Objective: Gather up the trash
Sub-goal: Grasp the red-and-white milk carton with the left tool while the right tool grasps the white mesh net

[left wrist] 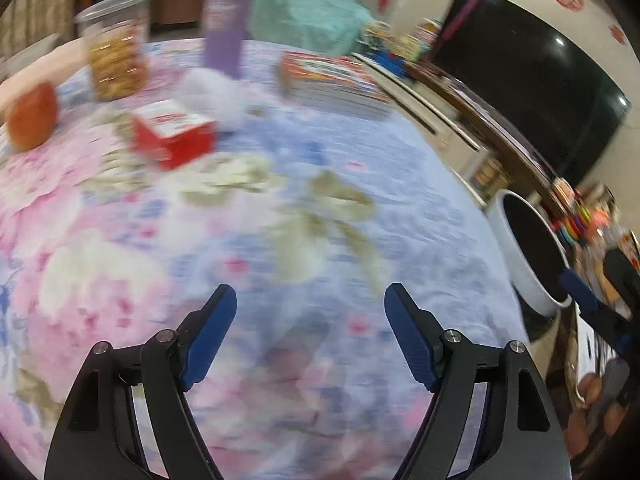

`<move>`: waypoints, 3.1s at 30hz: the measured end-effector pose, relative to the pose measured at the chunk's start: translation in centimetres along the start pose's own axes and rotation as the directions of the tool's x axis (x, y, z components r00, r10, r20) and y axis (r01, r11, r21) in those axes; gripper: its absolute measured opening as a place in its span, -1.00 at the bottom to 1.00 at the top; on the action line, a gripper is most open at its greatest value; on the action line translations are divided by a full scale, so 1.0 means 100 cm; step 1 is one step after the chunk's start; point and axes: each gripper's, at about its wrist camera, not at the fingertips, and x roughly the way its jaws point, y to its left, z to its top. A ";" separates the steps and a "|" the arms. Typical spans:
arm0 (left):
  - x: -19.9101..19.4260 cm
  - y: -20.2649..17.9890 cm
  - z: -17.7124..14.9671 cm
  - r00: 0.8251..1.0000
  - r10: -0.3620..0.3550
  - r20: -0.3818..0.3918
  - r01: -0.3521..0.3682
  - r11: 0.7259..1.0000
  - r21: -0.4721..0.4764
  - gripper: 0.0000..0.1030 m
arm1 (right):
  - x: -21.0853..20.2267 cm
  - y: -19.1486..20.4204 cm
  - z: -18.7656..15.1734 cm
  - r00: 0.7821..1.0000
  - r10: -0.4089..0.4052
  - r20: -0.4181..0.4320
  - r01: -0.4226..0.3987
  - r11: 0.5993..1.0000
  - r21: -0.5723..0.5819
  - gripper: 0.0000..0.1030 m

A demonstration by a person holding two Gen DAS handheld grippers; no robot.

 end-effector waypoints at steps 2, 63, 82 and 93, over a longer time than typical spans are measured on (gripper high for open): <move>0.000 0.018 0.002 0.999 0.045 0.005 -0.045 0.999 -0.031 0.56 | 0.009 0.009 -0.004 1.000 0.012 -0.016 -0.012 1.000 -0.011 0.92; -0.007 0.130 0.013 0.987 0.152 0.059 -0.147 0.986 -0.084 0.38 | 0.301 0.145 0.017 0.968 -0.018 -0.250 -0.052 0.961 -0.270 -0.05; 0.020 0.113 0.040 0.956 0.286 0.060 -0.279 0.955 -0.101 0.01 | 0.126 0.054 -0.012 0.993 -0.025 -0.115 0.009 0.991 -0.132 -0.29; -0.005 0.016 -0.018 0.999 0.028 0.041 -0.033 0.994 0.109 0.01 | 0.060 0.032 -0.033 0.999 -0.037 -0.039 0.034 0.996 -0.078 -0.29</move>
